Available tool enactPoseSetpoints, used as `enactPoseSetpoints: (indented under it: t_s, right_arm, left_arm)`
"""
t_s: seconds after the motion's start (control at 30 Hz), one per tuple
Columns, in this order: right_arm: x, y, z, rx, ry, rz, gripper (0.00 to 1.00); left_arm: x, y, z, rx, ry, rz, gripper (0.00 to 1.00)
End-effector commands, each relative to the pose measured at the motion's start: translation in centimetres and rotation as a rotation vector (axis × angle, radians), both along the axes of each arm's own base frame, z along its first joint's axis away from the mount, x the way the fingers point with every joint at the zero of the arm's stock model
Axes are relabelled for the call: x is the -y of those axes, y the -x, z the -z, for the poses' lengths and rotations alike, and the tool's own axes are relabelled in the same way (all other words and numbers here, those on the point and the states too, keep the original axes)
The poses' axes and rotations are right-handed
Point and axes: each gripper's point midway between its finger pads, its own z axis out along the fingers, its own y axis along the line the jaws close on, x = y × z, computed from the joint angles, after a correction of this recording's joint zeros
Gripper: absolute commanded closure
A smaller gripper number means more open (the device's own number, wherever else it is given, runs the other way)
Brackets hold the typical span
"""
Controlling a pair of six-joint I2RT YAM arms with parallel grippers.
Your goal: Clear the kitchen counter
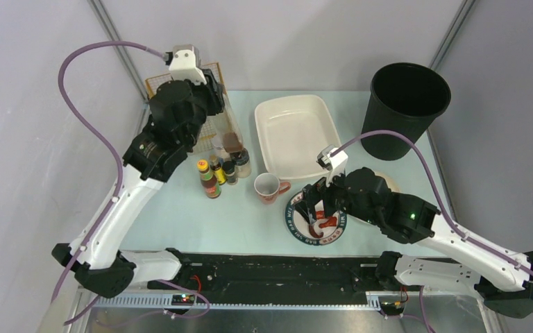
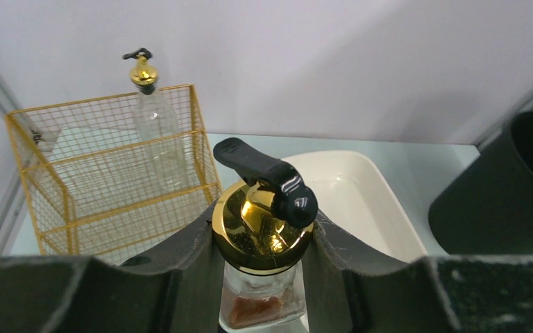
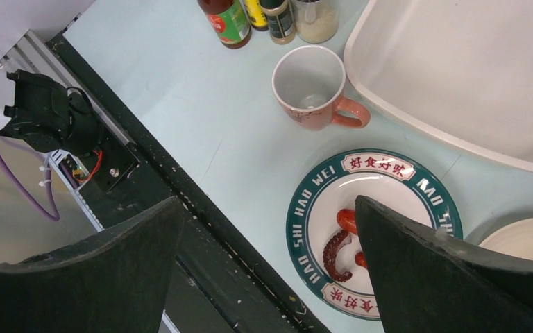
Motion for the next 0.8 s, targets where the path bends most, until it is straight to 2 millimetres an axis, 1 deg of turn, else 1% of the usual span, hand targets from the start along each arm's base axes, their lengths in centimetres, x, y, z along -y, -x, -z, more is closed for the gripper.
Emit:
enactPoseSetpoints:
  t_s: [0.0,0.03,0.07,0.1,0.13,0.17,0.2,0.23,0.27,0.3,0.33,0.37,0.4,0.43,0.47,0.5,0.53,0.57,0.6,0.63,0.67,0.7,0.73,0.77]
  right_arm:
    - [-0.1,-0.4,-1.5,0.052,-0.037,0.001,0.02]
    - [-0.1,-0.5,-1.5,0.053,-0.037,0.000,0.02]
    - [-0.2,-0.5,-1.5,0.055,-0.038,-0.004,0.02]
    - [-0.2,-0.5,-1.5,0.056,-0.038,-0.006,0.02]
    - [-0.4,-0.6,-1.6,0.057,-0.042,-0.010,0.02]
    - [-0.5,-0.6,-1.6,0.056,-0.043,-0.015,0.02]
    - [-0.8,-0.6,-1.5,0.051,-0.044,-0.023,0.02]
    - [-1.1,-0.5,-1.5,0.049,-0.047,-0.035,0.02]
    - [-1.3,-0.5,-1.4,0.046,-0.046,-0.039,0.02]
    - [-1.5,-0.5,-1.4,0.044,-0.047,-0.048,0.02]
    - [-1.8,-0.6,-1.4,0.043,-0.045,-0.052,0.02]
    - [-1.9,-0.5,-1.4,0.044,-0.045,-0.059,0.02]
    - [-2.1,-0.7,-1.5,0.045,-0.044,-0.059,0.02]
    - [-2.2,-0.7,-1.5,0.047,-0.042,-0.059,0.02]
    - [-2.1,-0.8,-1.7,0.050,-0.046,-0.059,0.02]
    - [-2.2,-0.7,-2.0,0.050,-0.060,-0.060,0.02]
    - [-2.3,-0.6,-2.2,0.047,-0.069,-0.062,0.02]
    - [-2.5,-0.4,-2.4,0.040,-0.087,-0.072,0.02]
    - [-2.6,-0.2,-2.4,0.035,-0.092,-0.079,0.02]
    - [-2.8,-0.1,-2.6,0.030,-0.103,-0.088,0.03]
    - [-2.8,0.0,-2.7,0.028,-0.108,-0.091,0.03]
    - [-3.0,0.1,-2.7,0.028,-0.110,-0.097,0.03]
    - [-3.0,0.0,-2.7,0.027,-0.110,-0.098,0.03]
    - [-3.1,0.0,-2.6,0.026,-0.110,-0.099,0.03]
  left_arm:
    - [-2.4,-1.0,-5.5,0.140,0.077,-0.061,1.00]
    - [-2.8,-1.2,-6.0,0.150,0.080,-0.071,1.00]
    - [-3.3,-1.9,-5.8,0.144,0.074,-0.092,1.00]
    - [-3.6,-2.1,-6.4,0.154,0.077,-0.099,1.00]
    - [-4.2,-2.8,-6.2,0.150,0.072,-0.121,1.00]
    - [-4.5,-2.9,-6.8,0.160,0.077,-0.130,1.00]
    - [-5.0,-3.6,-6.7,0.156,0.072,-0.150,1.00]
    - [-5.5,-3.7,-7.3,0.169,0.077,-0.163,1.00]
    - [-5.9,-4.3,-7.1,0.163,0.070,-0.183,1.00]
    - [-6.3,-4.5,-7.7,0.174,0.074,-0.197,1.00]
    - [-6.7,-5.2,-7.4,0.167,0.066,-0.216,1.00]
    - [-7.2,-5.3,-7.9,0.177,0.068,-0.234,1.00]
    - [-7.8,-5.8,-8.0,0.178,0.063,-0.261,1.00]
    - [-8.2,-6.5,-7.7,0.169,0.055,-0.280,1.00]
    - [-8.6,-6.6,-8.1,0.177,0.055,-0.297,1.00]
    - [-9.0,-7.2,-7.8,0.171,0.048,-0.316,1.00]
    - [-9.5,-7.3,-8.2,0.178,0.047,-0.337,1.00]
    - [-9.8,-8.0,-7.9,0.170,0.039,-0.354,1.00]
    - [-10.2,-8.0,-8.4,0.182,0.043,-0.374,1.00]
    - [-10.5,-8.7,-8.1,0.173,0.037,-0.390,1.00]
    - [-10.9,-8.8,-8.5,0.182,0.039,-0.411,1.00]
    - [-11.2,-9.5,-8.0,0.171,0.032,-0.425,1.00]
    - [-11.5,-9.6,-8.5,0.180,0.035,-0.441,1.00]
    - [-11.6,-10.4,-8.0,0.170,0.026,-0.453,1.00]
